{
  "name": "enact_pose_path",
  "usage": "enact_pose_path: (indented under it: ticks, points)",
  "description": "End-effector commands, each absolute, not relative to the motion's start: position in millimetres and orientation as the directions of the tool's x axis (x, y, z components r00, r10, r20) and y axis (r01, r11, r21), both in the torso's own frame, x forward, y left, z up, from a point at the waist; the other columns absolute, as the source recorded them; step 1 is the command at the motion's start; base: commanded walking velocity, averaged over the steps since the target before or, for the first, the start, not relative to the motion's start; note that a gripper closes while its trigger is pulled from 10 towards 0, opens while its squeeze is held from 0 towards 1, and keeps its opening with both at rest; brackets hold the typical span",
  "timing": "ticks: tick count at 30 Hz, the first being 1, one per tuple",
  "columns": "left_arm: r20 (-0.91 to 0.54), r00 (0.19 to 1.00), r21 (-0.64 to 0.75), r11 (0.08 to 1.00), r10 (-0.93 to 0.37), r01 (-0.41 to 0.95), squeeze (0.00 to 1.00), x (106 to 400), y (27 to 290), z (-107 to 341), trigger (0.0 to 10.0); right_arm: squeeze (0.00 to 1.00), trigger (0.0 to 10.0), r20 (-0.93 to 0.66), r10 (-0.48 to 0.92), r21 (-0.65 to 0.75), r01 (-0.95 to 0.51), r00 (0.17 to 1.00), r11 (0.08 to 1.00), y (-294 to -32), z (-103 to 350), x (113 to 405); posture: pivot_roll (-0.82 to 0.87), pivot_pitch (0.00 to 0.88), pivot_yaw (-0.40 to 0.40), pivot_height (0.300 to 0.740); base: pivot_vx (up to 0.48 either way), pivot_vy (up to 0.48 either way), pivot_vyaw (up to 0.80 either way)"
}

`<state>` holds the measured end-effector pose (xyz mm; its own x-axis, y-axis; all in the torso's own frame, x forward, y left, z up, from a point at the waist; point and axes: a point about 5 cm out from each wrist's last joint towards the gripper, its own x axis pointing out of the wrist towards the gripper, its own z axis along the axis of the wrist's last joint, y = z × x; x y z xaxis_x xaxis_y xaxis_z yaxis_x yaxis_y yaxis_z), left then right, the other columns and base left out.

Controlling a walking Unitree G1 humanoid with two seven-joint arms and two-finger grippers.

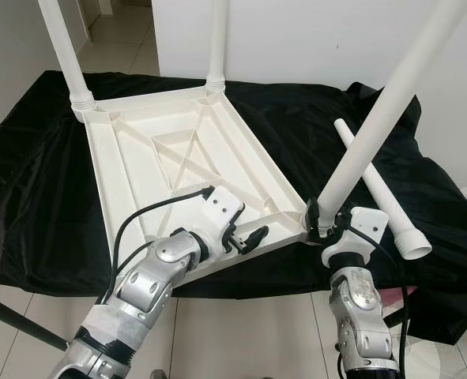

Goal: Building children table

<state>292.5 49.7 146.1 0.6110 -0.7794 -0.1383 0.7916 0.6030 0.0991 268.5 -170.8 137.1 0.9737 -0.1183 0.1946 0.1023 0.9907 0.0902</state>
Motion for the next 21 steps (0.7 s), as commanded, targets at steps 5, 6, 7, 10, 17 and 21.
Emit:
enact_pose_path:
  ticks: [5, 6, 7, 10, 17, 21]
  points:
    - [-0.233, 0.649, 0.130, 0.638, -0.724, 0.759, 0.00, 299, 55, 138, 10.0, 0.00, 10.0, 0.190, -0.121, 0.089, 0.105, 0.974, 0.990, -174, 133, 262, -0.04, 0.080, -0.038, 0.740, 0.000, 0.000, 0.00]
    - [-0.249, 0.657, 0.136, 0.646, -0.711, 0.751, 0.00, 300, 56, 135, 10.0, 0.00, 10.0, 0.191, -0.121, 0.089, 0.106, 0.974, 0.990, -175, 134, 261, -0.04, 0.080, -0.038, 0.740, 0.000, 0.000, 0.00]
    - [-0.265, 0.671, 0.144, 0.660, -0.692, 0.738, 0.00, 302, 58, 133, 10.0, 0.00, 10.0, 0.191, -0.122, 0.088, 0.107, 0.974, 0.990, -175, 134, 261, -0.04, 0.081, -0.037, 0.740, 0.000, 0.000, 0.00]
    - [-0.288, 0.691, 0.154, 0.680, -0.663, 0.717, 0.00, 305, 61, 130, 10.0, 0.00, 10.0, 0.193, -0.122, 0.087, 0.107, 0.974, 0.990, -176, 134, 261, -0.04, 0.081, -0.036, 0.740, 0.000, 0.000, 0.00]
    - [-0.325, 0.757, 0.178, 0.749, -0.567, 0.638, 0.00, 317, 74, 127, 10.0, 0.00, 10.0, 0.199, -0.125, 0.092, 0.108, 0.972, 0.990, -177, 135, 263, -0.04, 0.081, -0.029, 0.740, 0.000, 0.000, 0.00]
    - [-0.334, 0.800, 0.178, 0.800, -0.498, 0.572, 0.00, 323, 84, 126, 3.7, 0.00, 10.0, 0.199, -0.127, 0.096, 0.110, 0.972, 0.989, -176, 135, 263, -0.04, 0.082, -0.029, 0.740, 0.000, 0.000, 0.00]
